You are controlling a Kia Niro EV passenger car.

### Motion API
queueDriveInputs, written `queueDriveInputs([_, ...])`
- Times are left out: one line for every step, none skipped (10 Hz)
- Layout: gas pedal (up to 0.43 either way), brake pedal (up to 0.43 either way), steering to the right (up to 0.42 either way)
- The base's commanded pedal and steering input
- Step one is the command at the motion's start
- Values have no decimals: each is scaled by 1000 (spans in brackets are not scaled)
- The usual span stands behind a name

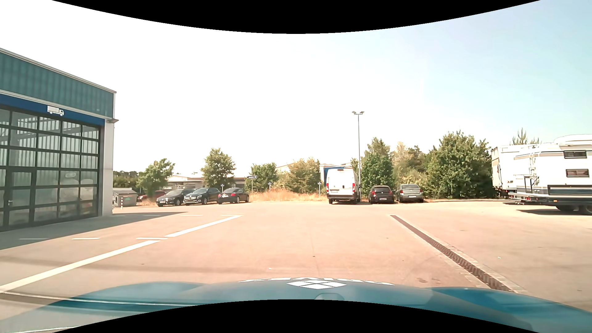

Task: Follow the waypoints while adhering to traffic rules and regulations

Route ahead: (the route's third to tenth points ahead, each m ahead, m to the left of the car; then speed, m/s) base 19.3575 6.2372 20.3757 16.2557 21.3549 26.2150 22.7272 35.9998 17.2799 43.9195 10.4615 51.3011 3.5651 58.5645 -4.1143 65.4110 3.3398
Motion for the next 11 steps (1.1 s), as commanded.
queueDriveInputs([47,0,-6])
queueDriveInputs([47,0,-5])
queueDriveInputs([47,0,-5])
queueDriveInputs([47,0,-4])
queueDriveInputs([47,0,-4])
queueDriveInputs([47,0,-4])
queueDriveInputs([47,0,-5])
queueDriveInputs([47,0,-5])
queueDriveInputs([59,0,-5])
queueDriveInputs([59,0,-5])
queueDriveInputs([67,0,-5])
